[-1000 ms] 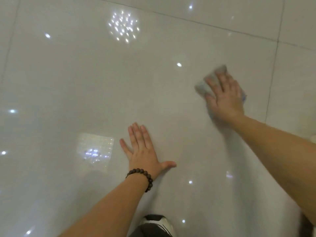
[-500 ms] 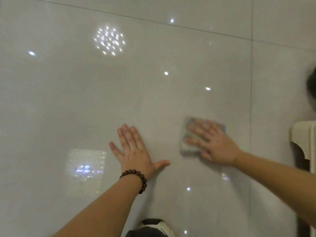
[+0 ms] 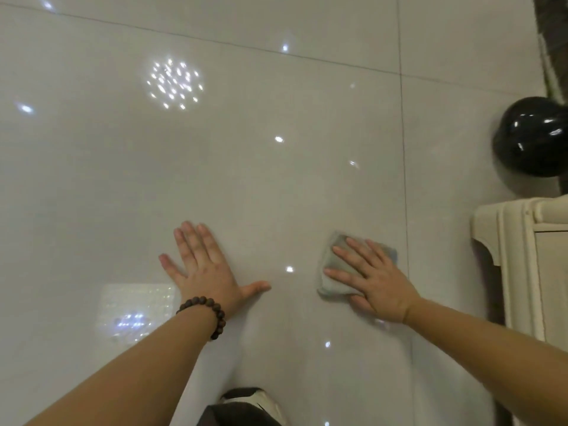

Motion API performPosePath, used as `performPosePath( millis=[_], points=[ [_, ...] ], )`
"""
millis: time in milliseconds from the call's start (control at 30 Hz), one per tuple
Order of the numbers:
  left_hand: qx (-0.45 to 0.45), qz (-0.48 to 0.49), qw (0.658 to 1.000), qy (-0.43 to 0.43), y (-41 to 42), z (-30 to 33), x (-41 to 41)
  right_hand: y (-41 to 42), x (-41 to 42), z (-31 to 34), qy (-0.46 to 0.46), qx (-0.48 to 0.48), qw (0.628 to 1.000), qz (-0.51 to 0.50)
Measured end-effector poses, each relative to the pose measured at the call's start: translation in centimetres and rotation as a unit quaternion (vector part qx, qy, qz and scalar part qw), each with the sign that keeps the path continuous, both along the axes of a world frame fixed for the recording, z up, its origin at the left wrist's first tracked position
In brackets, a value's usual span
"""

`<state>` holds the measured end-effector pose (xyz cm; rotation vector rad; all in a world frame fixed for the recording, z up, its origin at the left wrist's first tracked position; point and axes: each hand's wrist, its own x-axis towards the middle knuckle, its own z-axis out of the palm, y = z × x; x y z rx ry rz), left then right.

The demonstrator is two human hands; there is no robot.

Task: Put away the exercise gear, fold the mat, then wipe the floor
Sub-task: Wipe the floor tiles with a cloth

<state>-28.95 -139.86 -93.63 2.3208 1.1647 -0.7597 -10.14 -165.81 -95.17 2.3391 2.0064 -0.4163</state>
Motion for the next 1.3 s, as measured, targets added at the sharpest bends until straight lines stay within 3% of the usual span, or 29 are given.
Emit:
performPosePath(
  millis=[33,67,133,200,400,467,633,767,867,967,1067,1167,1233,1300],
  points=[
    [0.001,-0.001,1.000,-0.001,0.0,0.0,0.0,1.0,2.6,-0.3,-0.027,0.011,0.999,-0.030],
    [0.001,-0.002,1.000,-0.001,0.0,-0.1,-0.1,2.5,5.6,-0.6,-0.046,0.031,0.991,-0.123],
    [0.003,-0.003,1.000,0.002,0.0,-0.2,-0.2,5.7,11.7,-0.3,-0.048,0.010,0.936,-0.349],
    [0.004,-0.009,1.000,0.009,0.1,-0.2,0.0,7.1,12.6,-0.1,-0.023,-0.025,0.895,-0.446],
    [-0.004,-0.007,1.000,0.026,-0.1,0.4,0.3,-2.1,-7.8,-0.8,-0.016,0.014,0.938,-0.347],
    [0.001,-0.006,1.000,0.024,-0.3,0.6,0.4,-3.8,-10.7,-0.4,0.010,0.001,0.938,-0.346],
    [0.024,-0.012,0.999,0.022,-0.4,-0.1,0.2,-2.9,-5.9,-0.4,0.030,0.001,0.959,-0.283],
    [0.030,-0.015,0.999,0.008,-0.4,-0.7,-0.2,4.1,8.9,-0.4,0.017,-0.024,0.926,-0.377],
    [0.049,-0.023,0.999,0.006,-0.5,-1.2,-0.3,7.5,13.0,-1.3,0.005,-0.019,0.906,-0.423],
    [0.054,-0.027,0.998,0.000,-0.5,-1.2,-0.5,4.5,7.7,-1.4,-0.018,0.017,0.926,-0.376],
    [0.060,-0.024,0.998,-0.001,-0.5,-1.4,-0.5,-4.1,-4.1,-0.8,-0.009,0.049,0.959,-0.280],
    [0.071,-0.027,0.997,0.004,-0.7,-1.4,-0.6,-11.8,-13.5,0.0,0.008,0.030,0.992,-0.123],
    [0.075,-0.028,0.997,0.001,-0.8,-1.3,-0.6,-11.8,-11.9,-0.2,0.025,0.015,0.998,-0.060],
    [0.074,-0.031,0.997,0.000,-0.8,-1.1,-0.6,-8.5,-6.8,-0.9,0.009,0.039,0.994,-0.101]
  ],
)
